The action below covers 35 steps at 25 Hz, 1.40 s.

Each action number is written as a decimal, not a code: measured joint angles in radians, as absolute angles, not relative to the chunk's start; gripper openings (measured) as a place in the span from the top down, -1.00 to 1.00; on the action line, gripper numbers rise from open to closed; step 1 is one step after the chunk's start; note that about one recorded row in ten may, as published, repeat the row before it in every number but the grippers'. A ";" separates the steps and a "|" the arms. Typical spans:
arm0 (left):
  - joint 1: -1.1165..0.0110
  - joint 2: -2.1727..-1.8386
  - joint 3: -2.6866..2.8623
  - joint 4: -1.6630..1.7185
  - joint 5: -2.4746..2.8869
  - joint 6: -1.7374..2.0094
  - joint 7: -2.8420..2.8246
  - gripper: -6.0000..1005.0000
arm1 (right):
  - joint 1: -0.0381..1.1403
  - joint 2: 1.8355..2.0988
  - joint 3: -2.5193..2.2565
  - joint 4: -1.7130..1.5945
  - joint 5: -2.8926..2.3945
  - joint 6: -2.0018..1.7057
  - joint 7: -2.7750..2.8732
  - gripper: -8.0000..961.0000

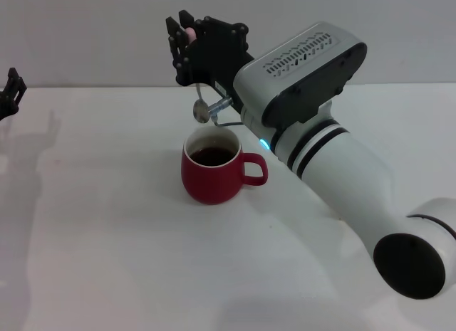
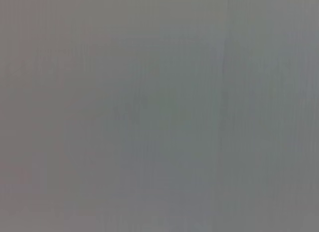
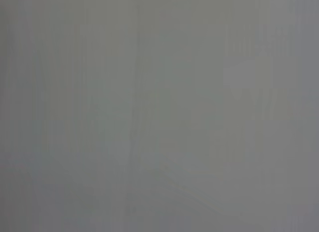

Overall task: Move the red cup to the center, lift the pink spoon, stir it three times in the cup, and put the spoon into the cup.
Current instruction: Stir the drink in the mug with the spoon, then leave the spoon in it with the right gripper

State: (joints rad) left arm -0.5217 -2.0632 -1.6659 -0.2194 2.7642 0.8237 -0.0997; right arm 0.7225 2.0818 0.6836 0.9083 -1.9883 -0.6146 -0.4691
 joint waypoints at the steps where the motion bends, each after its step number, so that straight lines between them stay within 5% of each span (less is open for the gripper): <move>1: -0.522 -2.063 -1.666 -0.219 2.764 0.824 -0.100 -0.65 | 0.723 2.082 0.681 0.908 -1.988 -0.615 -0.469 0.71; 35: -0.514 -2.066 -1.659 -0.218 2.764 0.827 -0.103 -0.65 | 0.619 2.088 0.635 0.941 -1.988 -0.676 -0.477 0.71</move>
State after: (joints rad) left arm -0.5138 -2.0663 -1.6594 -0.2179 2.7642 0.8272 -0.1025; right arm 0.6189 2.0878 0.6350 0.9411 -1.9880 -0.6761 -0.4774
